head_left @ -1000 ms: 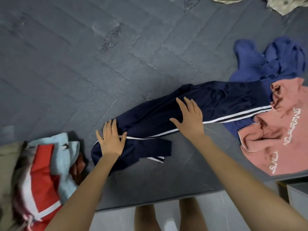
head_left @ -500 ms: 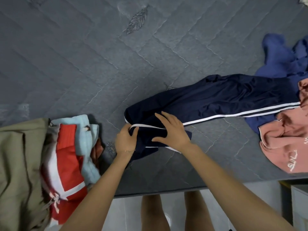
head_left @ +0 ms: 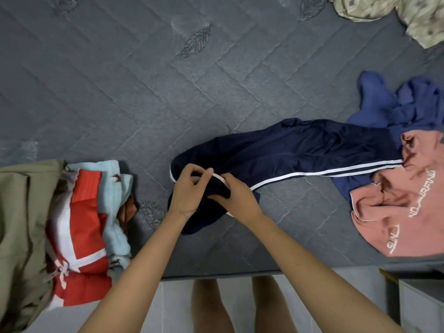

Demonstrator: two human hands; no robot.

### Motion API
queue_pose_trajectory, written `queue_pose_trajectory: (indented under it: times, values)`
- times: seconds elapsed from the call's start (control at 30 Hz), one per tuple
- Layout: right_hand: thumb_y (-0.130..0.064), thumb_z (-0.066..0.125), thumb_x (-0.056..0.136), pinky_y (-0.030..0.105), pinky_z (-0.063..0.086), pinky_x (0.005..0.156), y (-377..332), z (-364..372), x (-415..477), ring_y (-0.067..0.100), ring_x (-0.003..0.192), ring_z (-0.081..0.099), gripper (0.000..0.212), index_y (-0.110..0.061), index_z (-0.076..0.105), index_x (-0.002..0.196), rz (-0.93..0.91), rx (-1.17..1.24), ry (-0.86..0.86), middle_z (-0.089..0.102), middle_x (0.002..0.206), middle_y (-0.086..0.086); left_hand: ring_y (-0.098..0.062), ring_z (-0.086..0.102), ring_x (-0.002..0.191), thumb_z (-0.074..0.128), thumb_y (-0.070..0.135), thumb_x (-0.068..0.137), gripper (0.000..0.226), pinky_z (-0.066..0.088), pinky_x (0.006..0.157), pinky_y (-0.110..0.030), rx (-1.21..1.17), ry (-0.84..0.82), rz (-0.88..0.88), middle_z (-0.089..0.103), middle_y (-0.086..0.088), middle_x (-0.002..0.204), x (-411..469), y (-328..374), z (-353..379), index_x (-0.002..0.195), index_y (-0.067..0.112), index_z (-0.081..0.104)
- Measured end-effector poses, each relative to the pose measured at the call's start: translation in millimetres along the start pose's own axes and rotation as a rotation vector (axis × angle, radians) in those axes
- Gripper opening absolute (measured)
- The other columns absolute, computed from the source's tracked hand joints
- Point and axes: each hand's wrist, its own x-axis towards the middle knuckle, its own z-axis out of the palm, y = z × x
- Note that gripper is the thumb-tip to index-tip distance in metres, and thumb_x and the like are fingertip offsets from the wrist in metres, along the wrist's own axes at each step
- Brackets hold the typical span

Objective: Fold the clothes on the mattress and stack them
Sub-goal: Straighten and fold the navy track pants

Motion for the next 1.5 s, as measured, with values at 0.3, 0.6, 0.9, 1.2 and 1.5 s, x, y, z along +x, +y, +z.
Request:
queue_pose_trajectory:
  times: [0.3,0.6,0.9,1.2,1.5]
  values:
    - [-0.029,0.074,0.085,0.022,0.040,0.064,66.9,-90.6,-35.2,0.005,0.067,0.054,0.013,-0.019,0.066,0.084,0.110,-0.147,0.008,0.059,0.070,-0.012,-0.024,0.058,0.107,0.055,0.015,0.097,0.025,0.046,0.094,-0.034,0.368,0.149,0.081,0.061,-0.010,0.116,11.0,-35.8,6.4,0.120,0.007,0.060]
    - [-0.034,0.077,0.082,0.034,0.041,0.068,139.6,-134.2,-67.6,0.025,0.084,0.060,0.023,-0.016,0.062,0.080,0.346,-0.314,0.028,0.059,0.082,-0.001,-0.031,0.028,0.133,0.064,0.021,0.091,0.056,0.026,0.111,-0.038,0.439,0.342,-0.067,0.031,-0.017,0.143,14.5,-60.0,21.5,0.140,0.010,0.040]
    - [-0.045,0.081,0.074,0.031,0.024,0.116,114.3,-119.7,-35.9,0.016,0.136,0.033,0.089,-0.020,0.039,0.148,0.090,-0.244,0.057,0.042,0.146,0.000,-0.026,0.056,0.093,0.054,0.015,0.098,0.014,0.039,0.076,-0.029,0.046,0.376,-0.400,0.060,-0.011,0.091,29.8,-76.7,14.1,0.099,0.001,0.058]
    - [-0.044,0.076,0.080,0.035,0.020,0.120,55.0,-92.9,37.8,0.021,0.142,0.030,0.083,-0.016,0.038,0.149,-0.104,-0.282,0.053,0.038,0.153,0.004,-0.014,0.048,0.128,0.043,0.032,0.103,0.039,0.038,0.110,-0.034,-0.380,0.170,-0.234,0.051,-0.001,0.140,49.7,-48.4,-7.6,0.140,0.017,0.044]
    - [-0.058,0.065,0.084,0.046,0.016,0.120,30.6,-75.7,115.1,0.022,0.145,0.026,0.083,-0.022,0.033,0.152,-0.137,-0.458,0.015,0.033,0.156,0.004,-0.002,0.055,0.075,0.062,0.047,0.080,0.019,0.042,0.069,-0.018,-0.362,0.054,-0.049,0.061,0.013,0.076,79.4,-10.8,-67.4,0.067,0.033,0.061]
